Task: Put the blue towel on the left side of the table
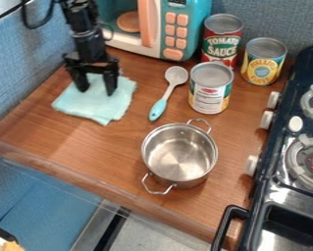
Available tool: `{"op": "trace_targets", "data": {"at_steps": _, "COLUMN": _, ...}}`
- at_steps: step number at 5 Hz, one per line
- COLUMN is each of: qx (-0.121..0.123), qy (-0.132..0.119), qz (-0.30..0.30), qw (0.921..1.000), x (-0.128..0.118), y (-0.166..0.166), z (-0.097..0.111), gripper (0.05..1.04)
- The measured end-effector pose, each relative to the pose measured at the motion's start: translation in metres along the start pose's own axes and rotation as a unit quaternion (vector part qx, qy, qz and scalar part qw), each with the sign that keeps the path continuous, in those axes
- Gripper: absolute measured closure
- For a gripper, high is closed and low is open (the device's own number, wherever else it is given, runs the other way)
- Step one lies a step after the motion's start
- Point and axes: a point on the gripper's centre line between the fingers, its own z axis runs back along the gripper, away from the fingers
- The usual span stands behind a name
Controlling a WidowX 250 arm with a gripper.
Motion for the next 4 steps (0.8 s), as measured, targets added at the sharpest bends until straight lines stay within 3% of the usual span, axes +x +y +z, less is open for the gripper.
{"op": "trace_targets", "data": {"at_steps": 2, "qx": 0.005, "qy": 0.019, "qz": 0.006, "qw": 0.9998, "x": -0.052, "y": 0.025, "z": -0.001, "gripper": 0.084}}
{"op": "trace_targets", "data": {"at_steps": 4, "qx": 0.014, "qy": 0.011, "qz": 0.003, "qw": 0.9998, "x": -0.062, "y": 0.022, "z": -0.002, "gripper": 0.084}}
